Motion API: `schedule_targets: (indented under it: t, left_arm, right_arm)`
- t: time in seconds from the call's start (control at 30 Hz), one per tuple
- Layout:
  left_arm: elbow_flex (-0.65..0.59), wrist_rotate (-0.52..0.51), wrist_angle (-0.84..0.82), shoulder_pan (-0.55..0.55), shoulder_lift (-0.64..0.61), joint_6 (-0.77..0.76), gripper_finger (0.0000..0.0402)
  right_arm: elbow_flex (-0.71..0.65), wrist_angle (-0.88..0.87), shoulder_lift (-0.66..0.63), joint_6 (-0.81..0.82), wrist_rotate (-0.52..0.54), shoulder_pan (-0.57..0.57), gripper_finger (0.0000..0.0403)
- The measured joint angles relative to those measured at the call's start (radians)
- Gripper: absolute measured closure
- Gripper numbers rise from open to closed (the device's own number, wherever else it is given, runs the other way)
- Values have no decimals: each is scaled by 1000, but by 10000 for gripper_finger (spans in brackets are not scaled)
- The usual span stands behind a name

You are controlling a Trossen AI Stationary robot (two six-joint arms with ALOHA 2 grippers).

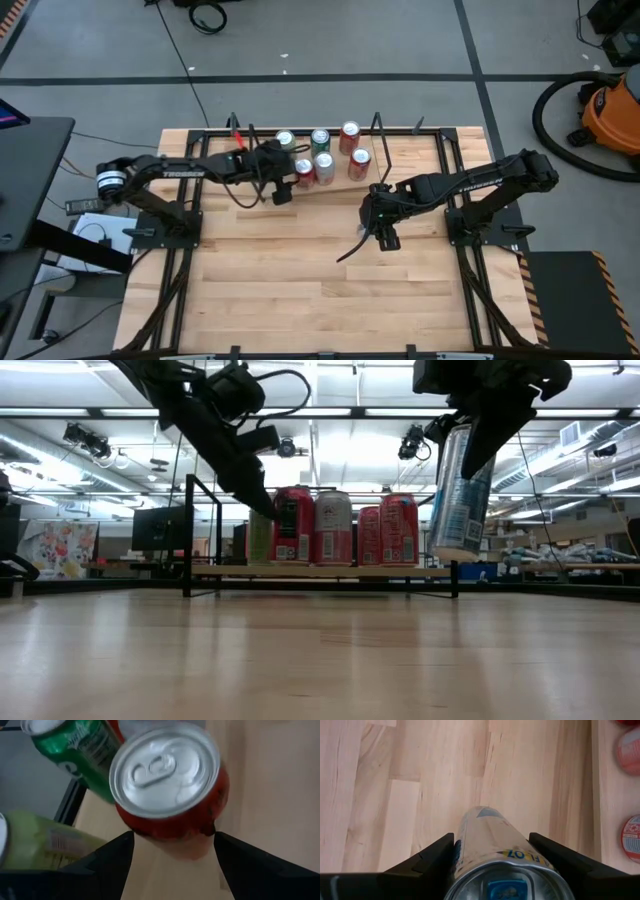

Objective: Place canned beverage on shelf
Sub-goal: Put the blue soda can on the shelf

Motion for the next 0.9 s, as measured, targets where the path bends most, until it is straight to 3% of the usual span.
schedule_targets:
  t: [0.23, 0.7, 0.77, 0.9]
  left_arm:
    - [0, -80, -11, 1, -13, 10, 116]
    - [0, -94, -110, -53, -239, 1, 116]
    - [1, -47, -120, -54, -271, -10, 116]
    - [1, 170, -107, -59, -281, -67, 116]
  right_arm:
    - [0, 2, 0, -1, 0, 0, 148]
    - [-40, 137, 0, -37, 29, 0, 148]
    - [-19, 124, 0, -37, 31, 0, 148]
    - [8, 136, 0, -47, 49, 3, 148]
